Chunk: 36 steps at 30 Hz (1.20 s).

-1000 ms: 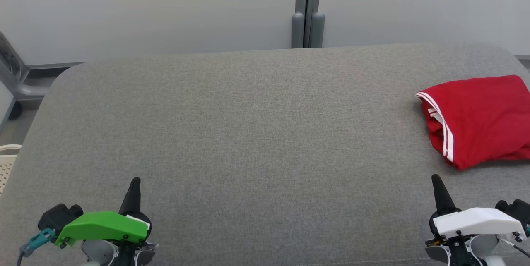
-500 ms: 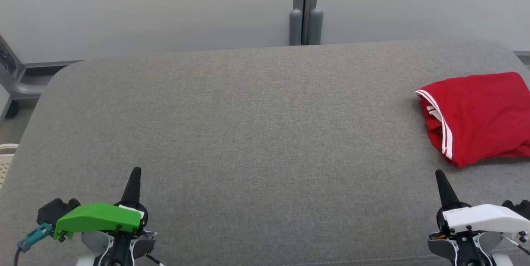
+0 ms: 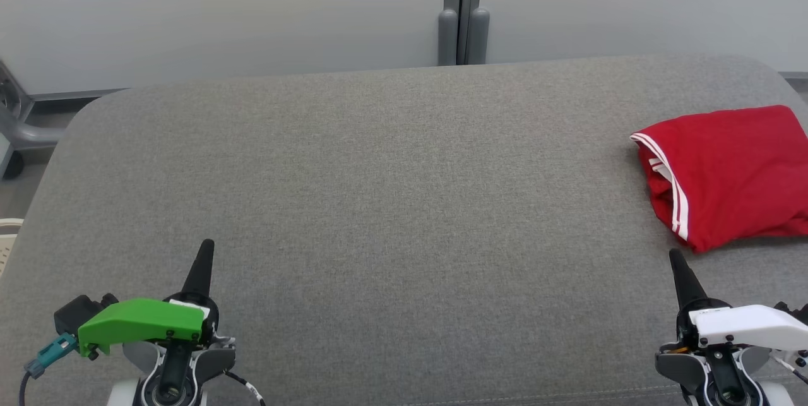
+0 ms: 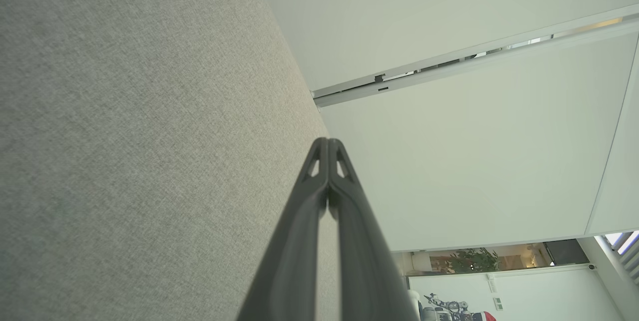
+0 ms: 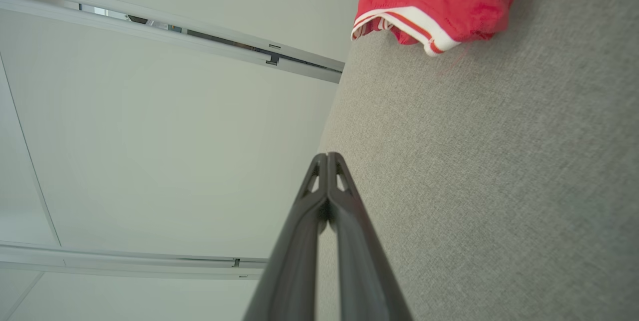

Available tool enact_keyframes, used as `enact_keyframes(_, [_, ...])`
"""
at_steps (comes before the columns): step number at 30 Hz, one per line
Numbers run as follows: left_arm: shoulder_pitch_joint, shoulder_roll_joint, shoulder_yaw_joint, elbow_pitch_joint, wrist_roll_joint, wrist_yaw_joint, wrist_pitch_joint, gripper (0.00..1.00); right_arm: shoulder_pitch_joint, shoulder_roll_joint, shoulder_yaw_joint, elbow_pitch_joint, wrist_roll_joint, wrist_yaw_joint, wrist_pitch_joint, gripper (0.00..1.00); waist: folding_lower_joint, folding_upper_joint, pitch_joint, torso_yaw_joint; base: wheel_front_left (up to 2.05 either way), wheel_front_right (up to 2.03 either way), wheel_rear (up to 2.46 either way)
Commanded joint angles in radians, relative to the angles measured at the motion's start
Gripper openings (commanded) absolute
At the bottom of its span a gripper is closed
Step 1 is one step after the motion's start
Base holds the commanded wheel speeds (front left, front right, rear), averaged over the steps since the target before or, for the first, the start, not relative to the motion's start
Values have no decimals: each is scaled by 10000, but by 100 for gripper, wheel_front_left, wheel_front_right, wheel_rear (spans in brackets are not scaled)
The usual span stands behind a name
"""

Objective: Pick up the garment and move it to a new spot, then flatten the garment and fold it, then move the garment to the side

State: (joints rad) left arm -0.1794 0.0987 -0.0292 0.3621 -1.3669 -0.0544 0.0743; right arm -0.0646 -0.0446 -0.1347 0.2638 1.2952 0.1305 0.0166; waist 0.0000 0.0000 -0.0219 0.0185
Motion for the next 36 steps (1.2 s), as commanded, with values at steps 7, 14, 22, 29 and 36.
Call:
enact_keyframes(7, [-423,-118,254,106,-646,-259,205,0,-206,-65,-126,-166,838,3,164,0,0,0,57,-39,0,0,0])
enact_keyframes(14, [-576,-203,397,181,-1056,-380,319,0,-252,-69,-198,-215,1350,3,251,0,0,0,102,-69,0,0,0])
enact_keyframes(22, [-710,-293,522,269,-1431,-494,457,0,-269,-73,-266,-258,1839,4,334,0,0,0,147,-100,0,0,0])
enact_keyframes(29, [-839,-371,637,364,-1825,-612,567,0,-290,-76,-324,-300,2301,4,422,0,0,0,192,-131,0,0,0])
enact_keyframes(36, [-947,-426,766,440,-2160,-714,678,0,-306,-77,-379,-330,2761,4,495,0,0,0,237,-161,0,0,0])
